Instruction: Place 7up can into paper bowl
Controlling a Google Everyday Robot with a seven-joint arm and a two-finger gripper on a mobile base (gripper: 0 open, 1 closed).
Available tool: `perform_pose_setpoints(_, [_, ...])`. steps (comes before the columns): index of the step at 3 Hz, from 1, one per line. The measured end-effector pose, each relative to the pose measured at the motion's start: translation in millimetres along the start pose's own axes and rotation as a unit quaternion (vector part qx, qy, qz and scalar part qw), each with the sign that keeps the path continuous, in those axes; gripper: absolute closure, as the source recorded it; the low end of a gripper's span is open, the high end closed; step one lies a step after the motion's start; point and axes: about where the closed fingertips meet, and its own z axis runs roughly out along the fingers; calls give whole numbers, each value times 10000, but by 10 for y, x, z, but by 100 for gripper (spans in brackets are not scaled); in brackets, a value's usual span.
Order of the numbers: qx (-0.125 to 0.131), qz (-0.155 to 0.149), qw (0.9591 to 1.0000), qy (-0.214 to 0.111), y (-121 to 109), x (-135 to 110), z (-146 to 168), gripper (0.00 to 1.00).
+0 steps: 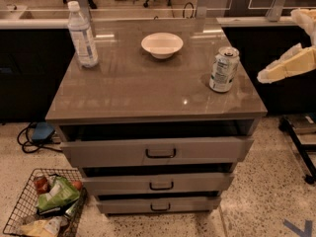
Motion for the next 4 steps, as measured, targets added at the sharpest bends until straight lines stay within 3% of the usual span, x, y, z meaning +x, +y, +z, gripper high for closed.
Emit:
perform_pose_setpoints(1, [-21,82,10000,-30,-4,14,26,0])
perform_pose_setpoints(2, [-113,269,9990,-328,-9,91,143,0])
perform_pose_setpoints(3, [-261,721,9923,-968,-50,238,377,0])
perform_pose_setpoints(4, [-341,1131,9820,-1471,-91,356,550,0])
